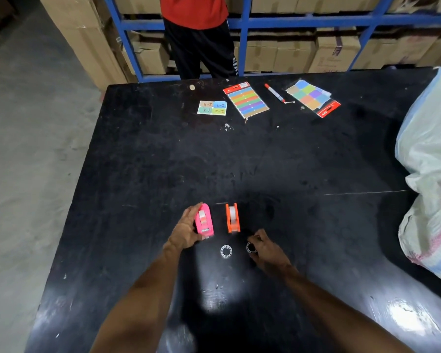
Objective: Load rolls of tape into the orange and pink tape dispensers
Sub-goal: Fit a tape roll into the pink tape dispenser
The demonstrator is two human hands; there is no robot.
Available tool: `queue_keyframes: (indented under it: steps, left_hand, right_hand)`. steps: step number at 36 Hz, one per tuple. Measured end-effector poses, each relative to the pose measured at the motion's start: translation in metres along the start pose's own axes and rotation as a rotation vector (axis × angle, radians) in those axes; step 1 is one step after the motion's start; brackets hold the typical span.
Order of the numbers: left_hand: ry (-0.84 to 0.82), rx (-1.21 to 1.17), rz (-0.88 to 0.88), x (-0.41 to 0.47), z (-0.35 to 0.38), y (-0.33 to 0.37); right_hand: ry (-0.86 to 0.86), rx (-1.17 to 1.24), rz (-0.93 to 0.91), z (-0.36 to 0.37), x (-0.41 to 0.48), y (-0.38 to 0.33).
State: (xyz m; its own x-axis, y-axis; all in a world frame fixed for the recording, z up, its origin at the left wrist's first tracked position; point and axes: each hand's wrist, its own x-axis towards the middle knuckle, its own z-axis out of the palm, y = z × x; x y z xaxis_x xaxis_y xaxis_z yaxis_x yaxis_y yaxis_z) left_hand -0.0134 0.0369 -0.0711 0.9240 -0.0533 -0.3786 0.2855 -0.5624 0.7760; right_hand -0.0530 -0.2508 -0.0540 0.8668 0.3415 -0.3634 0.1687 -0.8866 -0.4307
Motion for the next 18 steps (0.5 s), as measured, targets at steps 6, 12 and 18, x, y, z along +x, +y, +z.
queue_keyframes:
  steps: [6,12,18]
  left_hand:
    - [-0.124,0.105,0.052,0.012,-0.018,0.008]
    - [-0.100,0.127,0.066,0.004,-0.020,0.014]
    - [-0.098,0.103,0.053,-0.002,-0.020,0.017]
  right_hand:
    - [0.013,-0.040,0.010,0.005,0.003,-0.005]
    - [0.023,-0.047,0.002,0.006,0.006,-0.008]
    - [0.030,-0.050,-0.002,0.005,0.009,-0.011]
